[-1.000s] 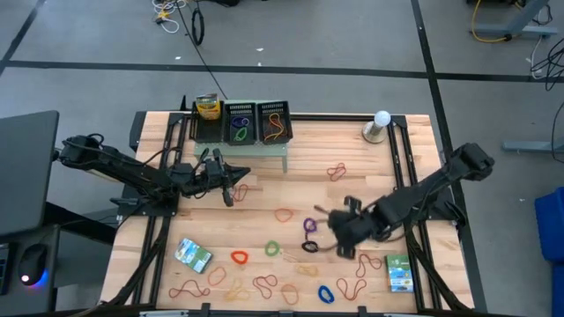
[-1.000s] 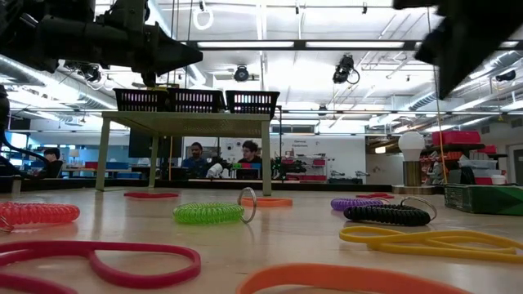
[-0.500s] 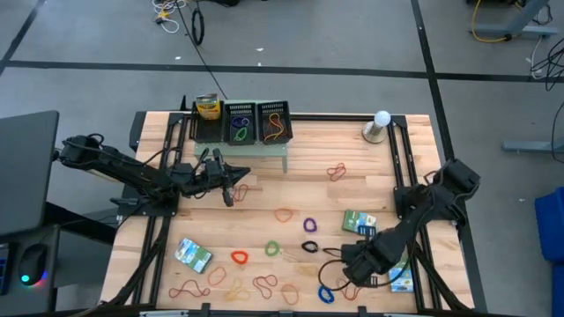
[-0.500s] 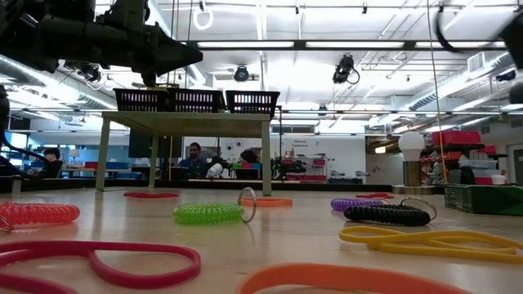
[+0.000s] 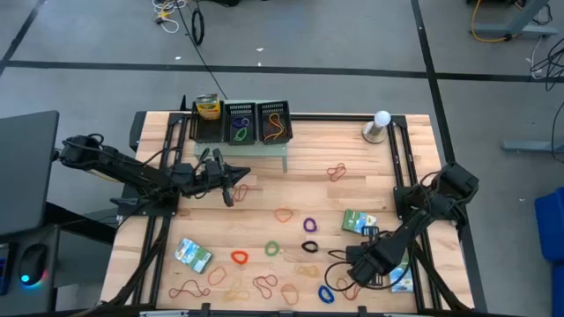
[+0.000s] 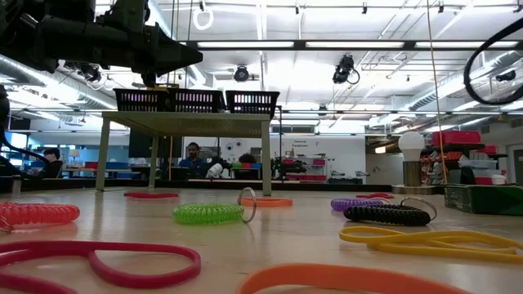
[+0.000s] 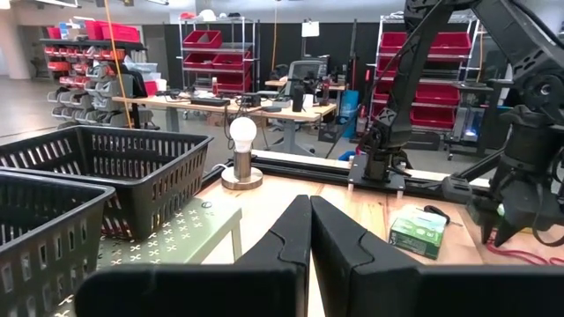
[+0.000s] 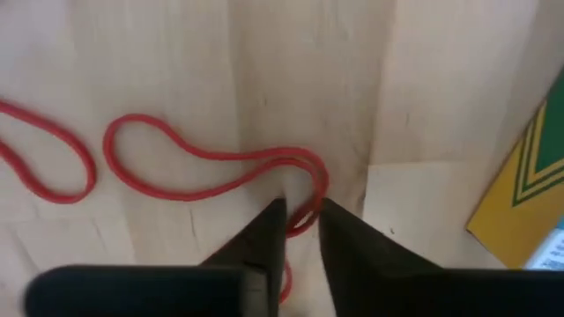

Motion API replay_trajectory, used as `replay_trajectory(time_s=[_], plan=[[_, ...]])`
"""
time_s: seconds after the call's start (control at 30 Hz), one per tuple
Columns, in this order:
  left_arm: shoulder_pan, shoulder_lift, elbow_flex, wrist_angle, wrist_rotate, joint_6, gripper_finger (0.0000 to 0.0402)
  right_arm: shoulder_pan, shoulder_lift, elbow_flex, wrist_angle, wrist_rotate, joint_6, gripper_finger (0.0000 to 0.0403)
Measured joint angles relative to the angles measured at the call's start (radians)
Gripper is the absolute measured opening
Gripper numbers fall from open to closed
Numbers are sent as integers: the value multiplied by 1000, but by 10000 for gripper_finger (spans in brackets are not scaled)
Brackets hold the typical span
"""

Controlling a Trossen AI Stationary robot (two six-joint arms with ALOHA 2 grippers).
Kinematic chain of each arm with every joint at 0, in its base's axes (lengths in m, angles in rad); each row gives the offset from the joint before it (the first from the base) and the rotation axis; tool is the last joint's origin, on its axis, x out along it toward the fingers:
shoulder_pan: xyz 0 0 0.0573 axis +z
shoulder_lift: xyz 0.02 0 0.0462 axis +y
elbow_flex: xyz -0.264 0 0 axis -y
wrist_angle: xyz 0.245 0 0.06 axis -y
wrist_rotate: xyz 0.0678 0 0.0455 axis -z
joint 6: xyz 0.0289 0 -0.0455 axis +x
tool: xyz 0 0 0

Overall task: Pick & Place Office Desk Supplies
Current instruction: Put the red rubber band into the right black bin

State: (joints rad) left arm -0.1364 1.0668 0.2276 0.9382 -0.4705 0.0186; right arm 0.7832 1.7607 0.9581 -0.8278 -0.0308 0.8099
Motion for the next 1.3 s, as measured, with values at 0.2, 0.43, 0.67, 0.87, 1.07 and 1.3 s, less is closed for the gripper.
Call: replay_trajectory(time_s=[0.2, 0.43, 0.67, 0.87, 1.07, 1.3], plan=[[0, 0, 0, 0, 0, 0, 9, -33, -14, 12, -11, -40, -13, 7], [0, 0, 0, -3, 0, 0, 9, -115, -39, 80, 12, 12, -87, 4], [0, 0, 0, -3, 0, 0, 9, -230, -40, 242, -12, 8, -222, 3], [0, 0, 0, -3, 0, 0, 9, -336, -41, 460, -231, 34, -325, 2], [0, 0, 0, -3, 0, 0, 9, -427, -42, 671, -461, 174, -356, 1], [0, 0, 0, -3, 0, 0, 9, -548, -42, 833, -517, 594, -389, 1]])
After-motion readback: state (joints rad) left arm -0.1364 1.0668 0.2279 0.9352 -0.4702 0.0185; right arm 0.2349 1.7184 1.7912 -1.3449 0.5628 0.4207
